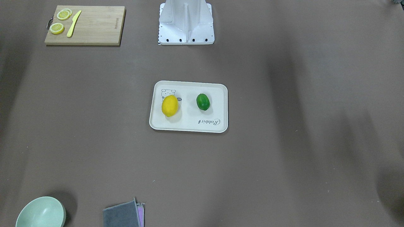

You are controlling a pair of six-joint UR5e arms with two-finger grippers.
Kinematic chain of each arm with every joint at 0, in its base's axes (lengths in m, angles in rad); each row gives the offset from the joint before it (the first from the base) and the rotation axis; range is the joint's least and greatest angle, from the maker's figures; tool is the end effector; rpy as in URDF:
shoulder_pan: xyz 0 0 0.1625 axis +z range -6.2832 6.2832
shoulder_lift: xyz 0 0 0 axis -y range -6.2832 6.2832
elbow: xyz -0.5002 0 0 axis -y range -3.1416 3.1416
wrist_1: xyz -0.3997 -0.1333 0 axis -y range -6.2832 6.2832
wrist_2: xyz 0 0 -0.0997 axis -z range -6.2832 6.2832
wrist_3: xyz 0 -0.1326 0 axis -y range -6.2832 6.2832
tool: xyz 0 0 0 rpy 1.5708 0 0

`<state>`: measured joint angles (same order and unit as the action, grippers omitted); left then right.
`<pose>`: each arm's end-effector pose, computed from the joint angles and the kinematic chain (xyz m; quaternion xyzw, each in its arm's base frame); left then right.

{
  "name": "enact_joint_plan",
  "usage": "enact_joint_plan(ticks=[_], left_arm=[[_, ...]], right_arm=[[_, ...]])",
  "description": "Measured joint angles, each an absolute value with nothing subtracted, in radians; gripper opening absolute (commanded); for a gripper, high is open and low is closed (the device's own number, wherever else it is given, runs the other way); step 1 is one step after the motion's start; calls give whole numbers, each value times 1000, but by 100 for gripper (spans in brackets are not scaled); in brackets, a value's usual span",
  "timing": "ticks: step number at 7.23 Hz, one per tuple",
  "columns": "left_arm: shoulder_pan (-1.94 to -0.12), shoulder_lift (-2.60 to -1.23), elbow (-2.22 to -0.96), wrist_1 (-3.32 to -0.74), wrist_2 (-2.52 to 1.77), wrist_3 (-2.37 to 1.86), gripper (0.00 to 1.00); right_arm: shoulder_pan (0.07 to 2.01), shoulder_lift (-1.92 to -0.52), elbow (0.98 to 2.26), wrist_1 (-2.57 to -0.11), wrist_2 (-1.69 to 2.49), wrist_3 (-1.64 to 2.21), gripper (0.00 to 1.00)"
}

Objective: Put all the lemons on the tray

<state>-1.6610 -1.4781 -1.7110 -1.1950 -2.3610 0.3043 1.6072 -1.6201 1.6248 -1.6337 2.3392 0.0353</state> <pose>-0.0765 -0.4120 0.7620 -0.0735 0.4019 0.0347 0.9121 0.0582 -0.4672 0.7612 -0.0268 -0.3747 0.0441 0.9257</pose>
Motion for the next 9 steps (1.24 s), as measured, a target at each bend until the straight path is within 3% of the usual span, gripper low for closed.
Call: enact_joint_plan(ticks=[9], left_arm=[[-1659,-1484,-1724,-1193,-2344,302,98]], right_arm=[[1608,-1623,1628,-1634,2339,35,100]])
